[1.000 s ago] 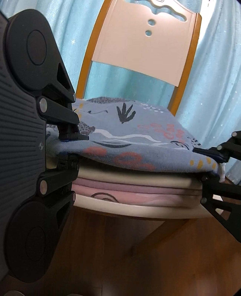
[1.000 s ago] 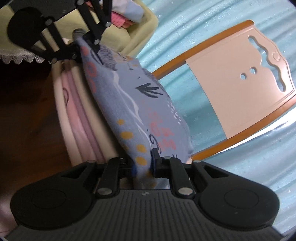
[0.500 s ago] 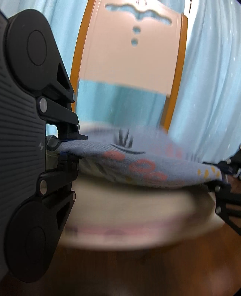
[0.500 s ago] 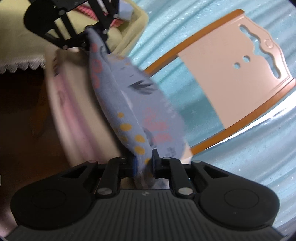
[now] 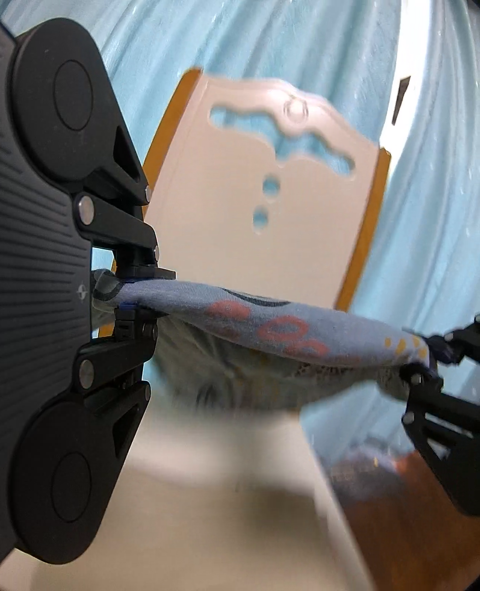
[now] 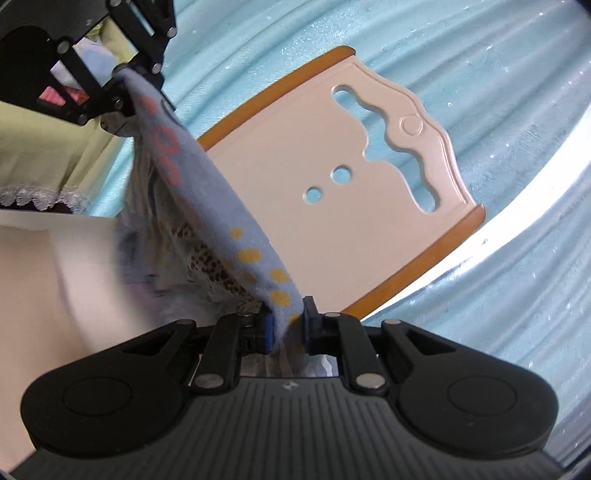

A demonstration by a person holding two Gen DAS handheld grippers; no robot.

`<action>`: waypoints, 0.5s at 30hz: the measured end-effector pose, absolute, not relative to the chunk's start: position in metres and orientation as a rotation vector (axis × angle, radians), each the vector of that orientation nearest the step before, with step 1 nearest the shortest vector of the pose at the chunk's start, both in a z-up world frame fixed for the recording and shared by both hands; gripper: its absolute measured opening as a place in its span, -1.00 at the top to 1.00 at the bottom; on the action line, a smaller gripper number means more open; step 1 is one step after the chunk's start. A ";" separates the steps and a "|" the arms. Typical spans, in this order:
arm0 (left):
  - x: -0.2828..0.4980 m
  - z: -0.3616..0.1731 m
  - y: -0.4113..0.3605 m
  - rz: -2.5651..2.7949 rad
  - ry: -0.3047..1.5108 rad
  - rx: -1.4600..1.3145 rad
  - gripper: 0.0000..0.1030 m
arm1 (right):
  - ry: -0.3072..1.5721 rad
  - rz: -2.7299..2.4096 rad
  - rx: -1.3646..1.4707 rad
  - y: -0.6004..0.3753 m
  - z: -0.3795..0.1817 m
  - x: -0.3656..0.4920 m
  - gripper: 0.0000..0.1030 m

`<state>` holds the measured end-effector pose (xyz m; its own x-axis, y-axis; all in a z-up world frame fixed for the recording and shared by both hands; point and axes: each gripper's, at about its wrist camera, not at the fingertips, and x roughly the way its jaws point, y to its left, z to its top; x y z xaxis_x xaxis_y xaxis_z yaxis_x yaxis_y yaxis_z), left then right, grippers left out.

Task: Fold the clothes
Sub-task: 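Lower the held pants onto the stack of folded clothes on the chair, then press the blue pants down onto the stack with both closed grippers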

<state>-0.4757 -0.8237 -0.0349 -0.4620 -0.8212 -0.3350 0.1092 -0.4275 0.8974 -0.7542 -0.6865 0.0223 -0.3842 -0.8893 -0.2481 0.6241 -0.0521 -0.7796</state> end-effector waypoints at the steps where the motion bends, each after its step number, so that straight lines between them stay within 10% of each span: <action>1: -0.472 -0.058 -0.810 -1.960 -1.141 1.125 0.81 | 1.044 -1.679 -0.351 -0.675 0.006 -0.750 0.78; 7: -0.452 -0.168 -0.751 -2.003 -1.121 1.305 0.80 | 1.164 -1.501 -0.190 -0.627 -0.101 -0.730 0.77; 15: -0.464 -0.168 -0.750 -1.964 -1.126 1.215 0.81 | 1.164 -1.519 -0.246 -0.614 -0.108 -0.727 0.76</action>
